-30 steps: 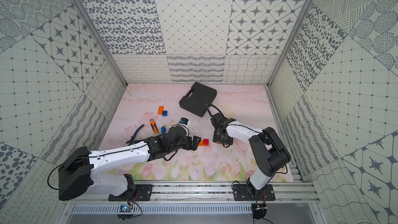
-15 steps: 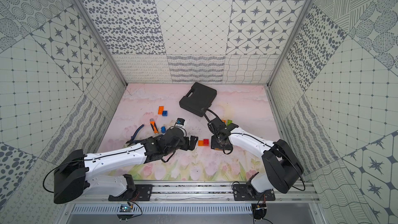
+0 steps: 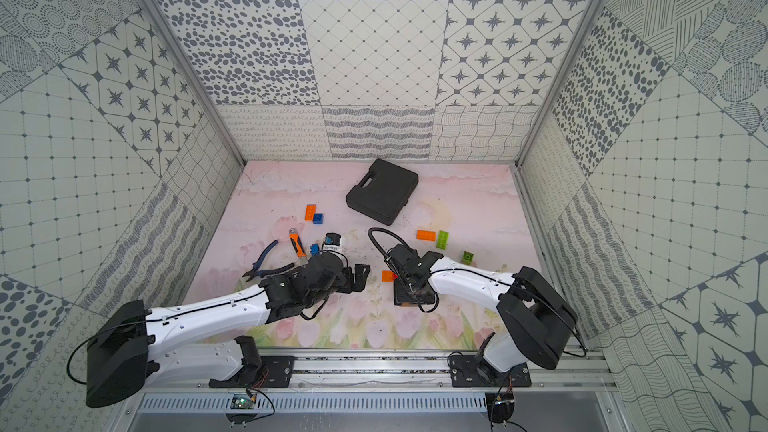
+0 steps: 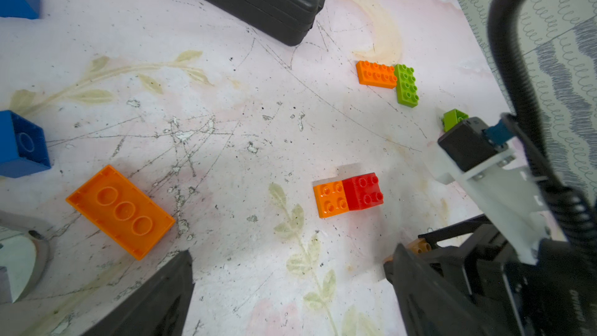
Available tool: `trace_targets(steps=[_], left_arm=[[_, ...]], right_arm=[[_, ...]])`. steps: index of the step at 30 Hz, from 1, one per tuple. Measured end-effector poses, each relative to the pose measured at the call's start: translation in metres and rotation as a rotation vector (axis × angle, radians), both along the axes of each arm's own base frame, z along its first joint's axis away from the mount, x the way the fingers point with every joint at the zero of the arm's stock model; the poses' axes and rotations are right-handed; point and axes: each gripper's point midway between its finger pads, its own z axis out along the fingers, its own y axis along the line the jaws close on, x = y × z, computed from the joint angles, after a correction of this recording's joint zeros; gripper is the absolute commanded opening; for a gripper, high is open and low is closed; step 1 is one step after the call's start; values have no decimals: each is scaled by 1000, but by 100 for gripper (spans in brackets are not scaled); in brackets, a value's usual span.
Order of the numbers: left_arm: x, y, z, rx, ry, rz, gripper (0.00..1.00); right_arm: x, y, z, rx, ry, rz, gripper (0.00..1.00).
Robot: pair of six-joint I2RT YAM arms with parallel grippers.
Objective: Assemble the number 5 with lego
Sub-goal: Place the lego brick at the center of the board.
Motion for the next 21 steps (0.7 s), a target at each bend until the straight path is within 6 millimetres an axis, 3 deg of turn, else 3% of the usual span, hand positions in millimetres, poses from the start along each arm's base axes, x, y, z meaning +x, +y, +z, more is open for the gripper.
trace_targets(steps=[9, 21], left_arm=[[-3, 21, -6, -23, -4, 57, 100], [-1, 25, -7, -55, 19, 109, 100]], right_arm=[[3, 11, -10, -22, 11, 8, 63], [5, 9, -11, -42, 9, -9, 63]])
